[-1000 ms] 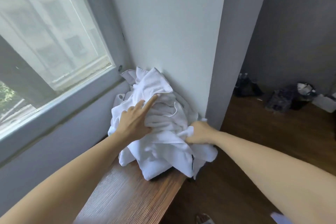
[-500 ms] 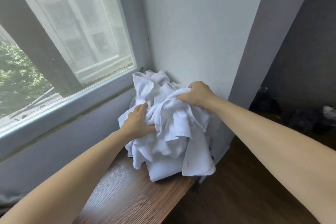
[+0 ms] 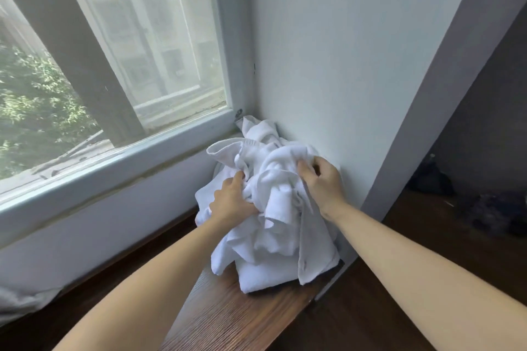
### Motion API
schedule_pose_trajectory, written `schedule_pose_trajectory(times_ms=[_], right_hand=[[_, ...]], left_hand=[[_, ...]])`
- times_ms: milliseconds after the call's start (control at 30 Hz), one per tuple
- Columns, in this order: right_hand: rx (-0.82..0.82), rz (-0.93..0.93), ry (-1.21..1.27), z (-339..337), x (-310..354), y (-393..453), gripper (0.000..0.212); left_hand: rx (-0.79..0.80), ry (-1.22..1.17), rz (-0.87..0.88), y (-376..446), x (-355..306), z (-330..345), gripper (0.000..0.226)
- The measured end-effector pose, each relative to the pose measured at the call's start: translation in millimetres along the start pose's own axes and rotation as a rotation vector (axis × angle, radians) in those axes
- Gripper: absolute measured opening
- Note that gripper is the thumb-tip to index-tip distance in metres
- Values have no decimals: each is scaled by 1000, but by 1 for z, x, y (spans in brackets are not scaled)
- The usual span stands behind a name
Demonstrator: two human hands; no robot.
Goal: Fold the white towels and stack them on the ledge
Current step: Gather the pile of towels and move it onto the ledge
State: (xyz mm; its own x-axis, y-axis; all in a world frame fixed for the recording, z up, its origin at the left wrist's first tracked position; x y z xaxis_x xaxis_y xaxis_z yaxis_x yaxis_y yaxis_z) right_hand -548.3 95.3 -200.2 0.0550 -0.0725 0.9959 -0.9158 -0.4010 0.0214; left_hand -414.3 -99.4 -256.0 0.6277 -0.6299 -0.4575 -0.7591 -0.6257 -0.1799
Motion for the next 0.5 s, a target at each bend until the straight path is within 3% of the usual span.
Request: schedule_pose_trajectory(times_ms=[67, 133, 233, 300, 367, 433, 500], right_hand=[[-48, 51, 6, -7, -21, 2, 32], [-117, 120, 124, -11, -31, 4, 64], [-264, 247, 61, -9, -39, 1, 96], [-377, 358, -70, -11, -49, -9, 116], [-457, 470, -132, -12, -56, -23, 126], [-423, 576, -137, -7, -65, -29, 122], [-285, 621, -115, 2, -74, -23, 121]], left_hand=[[0, -6, -55, 1, -5, 3, 83], [-10, -34, -120, 2, -10, 2, 73], [-2, -67, -145, 7, -17, 0, 62], [82, -99, -102, 10, -18, 1, 59], [206, -319, -80, 11, -15, -3, 62], [256, -500, -47, 16, -10, -12, 65], [195, -542, -70, 22, 5, -22, 54]])
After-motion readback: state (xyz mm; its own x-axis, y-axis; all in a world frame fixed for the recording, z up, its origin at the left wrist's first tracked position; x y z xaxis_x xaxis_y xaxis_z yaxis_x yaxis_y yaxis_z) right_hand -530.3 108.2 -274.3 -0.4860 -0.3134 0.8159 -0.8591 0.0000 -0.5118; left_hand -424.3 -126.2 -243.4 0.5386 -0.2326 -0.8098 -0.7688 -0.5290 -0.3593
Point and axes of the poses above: each hand's wrist, its own y-axis towards the middle knuckle, its own z-axis out of the palm, x = y × z, the point moved 7 cm from there along y, towards the middle knuckle, and after that the axes turned 9 degrees about y, right-handed, at the moved point
